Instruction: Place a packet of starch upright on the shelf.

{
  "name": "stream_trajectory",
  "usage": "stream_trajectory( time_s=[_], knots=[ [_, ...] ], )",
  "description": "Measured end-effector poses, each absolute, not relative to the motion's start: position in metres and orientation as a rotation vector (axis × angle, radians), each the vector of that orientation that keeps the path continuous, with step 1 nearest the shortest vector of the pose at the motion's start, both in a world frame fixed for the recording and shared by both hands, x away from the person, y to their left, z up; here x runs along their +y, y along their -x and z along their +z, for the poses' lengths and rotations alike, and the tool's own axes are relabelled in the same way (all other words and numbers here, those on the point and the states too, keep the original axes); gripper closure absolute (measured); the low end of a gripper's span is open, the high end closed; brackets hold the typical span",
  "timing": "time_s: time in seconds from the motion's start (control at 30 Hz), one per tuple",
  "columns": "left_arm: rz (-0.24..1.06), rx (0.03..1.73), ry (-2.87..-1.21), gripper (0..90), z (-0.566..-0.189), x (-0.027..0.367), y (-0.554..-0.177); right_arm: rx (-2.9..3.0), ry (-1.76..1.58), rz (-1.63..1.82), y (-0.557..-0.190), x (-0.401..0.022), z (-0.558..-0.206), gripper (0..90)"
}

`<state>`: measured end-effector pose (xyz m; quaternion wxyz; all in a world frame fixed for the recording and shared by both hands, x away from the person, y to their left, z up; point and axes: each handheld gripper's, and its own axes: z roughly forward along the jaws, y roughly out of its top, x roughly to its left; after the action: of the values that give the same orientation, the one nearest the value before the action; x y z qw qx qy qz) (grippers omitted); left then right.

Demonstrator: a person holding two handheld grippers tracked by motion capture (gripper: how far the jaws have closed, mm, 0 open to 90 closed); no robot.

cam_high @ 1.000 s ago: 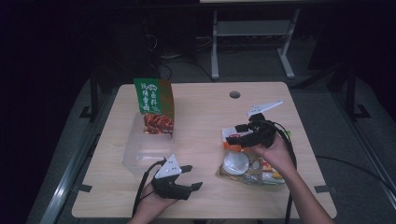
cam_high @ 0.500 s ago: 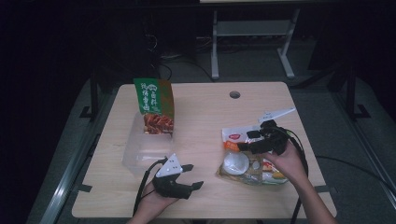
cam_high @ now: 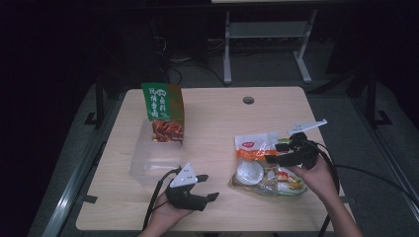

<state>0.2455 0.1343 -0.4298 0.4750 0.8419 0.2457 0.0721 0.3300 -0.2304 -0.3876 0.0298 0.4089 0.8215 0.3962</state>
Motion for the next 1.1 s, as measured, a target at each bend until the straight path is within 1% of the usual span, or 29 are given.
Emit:
stream_trajectory(
  time_s=[0.27, 0.43, 0.57, 0.6, 0.7, 0.8, 0.87, 1.0, 1.1],
  knots=[
    [0.171, 0.602, -2.063, 31.7, -0.43, 0.131, -0.246, 2.504, -1.349, 1.189, -0.331, -0.25, -0.405, 30.7],
    [0.174, 0.602, -2.059, 31.8, -0.428, 0.129, -0.249, 2.51, -1.394, 1.19, -0.334, -0.255, -0.416, 35.2],
    [0.165, 0.612, -2.063, 31.9, -0.429, 0.125, -0.255, 2.518, -1.399, 1.194, -0.337, -0.256, -0.42, 44.4],
    [0.162, 0.614, -2.065, 31.9, -0.43, 0.124, -0.257, 2.525, -1.402, 1.204, -0.338, -0.256, -0.422, 47.9],
    [0.157, 0.616, -2.084, 32.0, -0.433, 0.118, -0.263, 2.541, -1.411, 1.197, -0.341, -0.255, -0.426, 53.9],
    [0.151, 0.623, -2.088, 32.0, -0.436, 0.111, -0.268, 2.535, -1.413, 1.228, -0.344, -0.255, -0.429, 56.0],
    [0.147, 0.622, -2.095, 31.9, -0.438, 0.105, -0.272, 2.535, -1.409, 1.24, -0.346, -0.254, -0.431, 61.5],
    [0.136, 0.615, -2.103, 31.9, -0.441, 0.093, -0.277, 2.538, -1.396, 1.259, -0.348, -0.252, -0.432, 64.0],
    [0.127, 0.615, -2.103, 31.9, -0.444, 0.086, -0.281, 2.541, -1.381, 1.266, -0.349, -0.251, -0.434, 70.2]
  ],
)
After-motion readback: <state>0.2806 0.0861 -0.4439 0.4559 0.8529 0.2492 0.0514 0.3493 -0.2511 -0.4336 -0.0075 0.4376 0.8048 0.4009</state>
